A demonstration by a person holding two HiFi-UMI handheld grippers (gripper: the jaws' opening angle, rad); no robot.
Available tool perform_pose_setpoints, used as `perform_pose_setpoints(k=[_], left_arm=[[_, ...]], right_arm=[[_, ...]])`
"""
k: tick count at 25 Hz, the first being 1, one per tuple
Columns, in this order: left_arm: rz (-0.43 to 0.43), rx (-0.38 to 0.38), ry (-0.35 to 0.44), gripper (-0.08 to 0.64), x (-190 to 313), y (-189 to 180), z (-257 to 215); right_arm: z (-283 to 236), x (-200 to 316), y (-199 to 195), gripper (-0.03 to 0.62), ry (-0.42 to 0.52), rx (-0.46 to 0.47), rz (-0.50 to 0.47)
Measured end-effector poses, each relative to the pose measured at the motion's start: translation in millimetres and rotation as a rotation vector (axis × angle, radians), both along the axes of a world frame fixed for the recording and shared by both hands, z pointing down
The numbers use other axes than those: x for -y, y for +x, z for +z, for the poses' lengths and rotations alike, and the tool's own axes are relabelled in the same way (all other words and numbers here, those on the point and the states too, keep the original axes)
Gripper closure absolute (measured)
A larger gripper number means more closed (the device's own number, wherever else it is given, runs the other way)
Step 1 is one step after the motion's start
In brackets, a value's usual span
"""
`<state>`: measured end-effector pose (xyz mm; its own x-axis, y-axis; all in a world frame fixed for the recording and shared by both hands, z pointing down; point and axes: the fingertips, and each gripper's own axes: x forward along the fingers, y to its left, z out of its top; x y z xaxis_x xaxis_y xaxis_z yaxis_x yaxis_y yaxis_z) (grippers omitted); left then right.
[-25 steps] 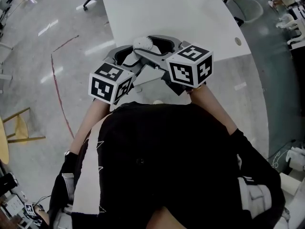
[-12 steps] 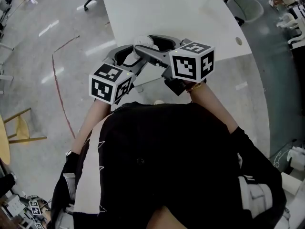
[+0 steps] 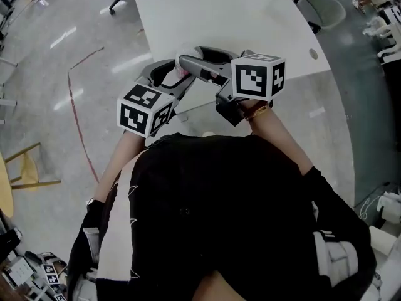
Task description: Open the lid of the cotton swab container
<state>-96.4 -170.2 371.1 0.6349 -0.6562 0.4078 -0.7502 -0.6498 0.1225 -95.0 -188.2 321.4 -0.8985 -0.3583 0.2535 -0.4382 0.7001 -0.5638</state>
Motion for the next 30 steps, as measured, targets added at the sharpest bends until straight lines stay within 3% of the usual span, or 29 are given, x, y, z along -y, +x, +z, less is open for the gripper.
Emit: perform_pose_setpoints(k=[13, 21, 30], left_arm=[[-0.015, -0.034, 0.024, 0.322, -1, -3, -6], [-0.007, -0.012, 0.035, 0.324, 1, 0, -8], [0.014, -0.009, 0.055, 0.328, 4, 11, -17]], right_arm=[[-9, 0, -1, 0.325, -0.019, 0.095, -0.003], [-8, 1, 3, 0.325, 0.051, 0.051, 0.002], [-20, 8, 17, 0.334, 0.063, 0.078, 0.033]])
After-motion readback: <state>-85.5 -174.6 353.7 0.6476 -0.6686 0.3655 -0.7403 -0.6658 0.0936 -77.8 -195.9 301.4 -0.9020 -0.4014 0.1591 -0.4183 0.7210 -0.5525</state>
